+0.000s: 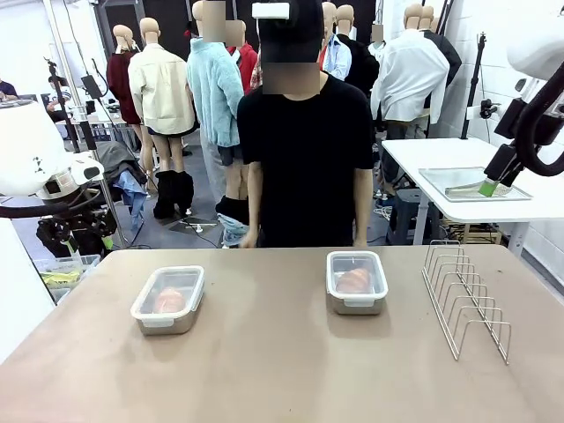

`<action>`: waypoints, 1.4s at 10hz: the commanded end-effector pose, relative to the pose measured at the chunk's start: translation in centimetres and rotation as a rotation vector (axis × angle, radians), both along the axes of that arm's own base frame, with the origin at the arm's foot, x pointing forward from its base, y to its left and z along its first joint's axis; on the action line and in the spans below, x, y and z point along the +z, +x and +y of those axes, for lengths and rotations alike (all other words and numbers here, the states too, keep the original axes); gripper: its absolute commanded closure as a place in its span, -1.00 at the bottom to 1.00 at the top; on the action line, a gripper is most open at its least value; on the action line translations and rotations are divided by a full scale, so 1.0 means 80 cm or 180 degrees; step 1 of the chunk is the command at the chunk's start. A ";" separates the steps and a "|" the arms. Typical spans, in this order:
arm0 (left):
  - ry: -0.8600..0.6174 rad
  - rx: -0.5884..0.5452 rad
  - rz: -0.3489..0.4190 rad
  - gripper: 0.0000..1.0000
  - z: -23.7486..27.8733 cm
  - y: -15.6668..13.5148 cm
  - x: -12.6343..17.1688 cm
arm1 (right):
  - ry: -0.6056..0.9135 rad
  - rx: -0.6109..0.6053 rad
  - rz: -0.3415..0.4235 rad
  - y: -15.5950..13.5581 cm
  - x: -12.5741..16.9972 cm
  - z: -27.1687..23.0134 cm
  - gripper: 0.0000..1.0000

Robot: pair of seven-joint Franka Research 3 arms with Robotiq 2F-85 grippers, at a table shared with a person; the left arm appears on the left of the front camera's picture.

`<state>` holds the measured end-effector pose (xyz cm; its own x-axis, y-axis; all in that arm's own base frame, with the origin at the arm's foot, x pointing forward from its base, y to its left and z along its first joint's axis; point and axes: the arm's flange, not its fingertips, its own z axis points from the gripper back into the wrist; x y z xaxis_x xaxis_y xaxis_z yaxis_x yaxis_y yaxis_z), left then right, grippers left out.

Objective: Place the bread in airtight containers.
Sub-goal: Release when the human grabs the Airtight Container lid.

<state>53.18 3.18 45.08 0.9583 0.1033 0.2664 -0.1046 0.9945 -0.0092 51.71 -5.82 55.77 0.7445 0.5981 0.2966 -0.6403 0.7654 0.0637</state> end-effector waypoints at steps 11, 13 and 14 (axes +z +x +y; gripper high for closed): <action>0.0001 0.0002 -0.0003 -0.63 0.001 -0.001 0.002 | -0.0015 0.0000 0.0015 0.004 0.001 0.000 -1.00; 0.0001 0.0002 -0.0003 -0.63 0.001 -0.001 0.002 | -0.0015 0.0000 0.0015 0.004 0.001 0.000 -1.00; 0.0001 0.0002 -0.0003 -0.63 0.001 -0.001 0.002 | -0.0015 0.0000 0.0015 0.004 0.001 0.000 -1.00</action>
<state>53.18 3.18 45.08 0.9583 0.1033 0.2664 -0.1046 0.9945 -0.0092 51.71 -5.82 55.77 0.7445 0.5981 0.2966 -0.6403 0.7654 0.0638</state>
